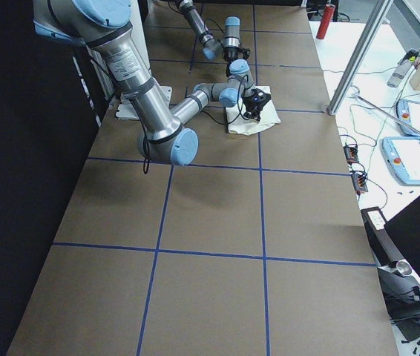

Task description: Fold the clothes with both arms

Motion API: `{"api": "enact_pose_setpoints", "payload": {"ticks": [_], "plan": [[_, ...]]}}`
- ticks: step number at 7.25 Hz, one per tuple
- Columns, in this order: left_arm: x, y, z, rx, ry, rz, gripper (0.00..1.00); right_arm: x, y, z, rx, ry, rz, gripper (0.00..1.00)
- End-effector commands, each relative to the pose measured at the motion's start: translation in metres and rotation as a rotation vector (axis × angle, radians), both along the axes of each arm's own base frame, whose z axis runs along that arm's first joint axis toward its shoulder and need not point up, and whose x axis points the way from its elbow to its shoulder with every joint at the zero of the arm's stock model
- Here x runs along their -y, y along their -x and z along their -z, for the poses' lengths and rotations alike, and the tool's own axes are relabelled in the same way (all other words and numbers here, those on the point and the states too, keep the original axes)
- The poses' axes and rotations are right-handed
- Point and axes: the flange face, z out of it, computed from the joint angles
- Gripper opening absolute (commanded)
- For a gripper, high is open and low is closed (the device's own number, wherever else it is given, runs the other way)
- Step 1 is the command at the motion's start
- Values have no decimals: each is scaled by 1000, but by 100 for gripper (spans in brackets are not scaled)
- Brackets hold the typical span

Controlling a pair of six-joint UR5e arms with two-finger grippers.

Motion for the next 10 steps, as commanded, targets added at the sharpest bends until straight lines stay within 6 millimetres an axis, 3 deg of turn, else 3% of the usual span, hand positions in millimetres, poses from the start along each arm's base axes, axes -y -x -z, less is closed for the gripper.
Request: {"api": "enact_pose_setpoints", "payload": {"ticks": [1,5,6,7,8,9,10], "plan": [[10,-4,-10,66,-39,62,0,1,-1,-1,-3,-2,1,0],[15,-4,-18,90,-48,100,0,1,-1,-3,-7,-3,6,0],[14,0,-28,101,-41,104,0,1,-1,-3,-7,-3,6,0],[13,3,-35,109,-36,111,0,1,-1,-3,-7,-3,6,21],[14,4,-38,113,-34,116,0,0,-1,-3,-11,-7,12,99],[19,9,-38,115,-35,137,0,9,-10,4,-33,-70,53,100],[26,23,-49,126,-27,156,0,27,-40,-1,-9,-47,103,100]]}}
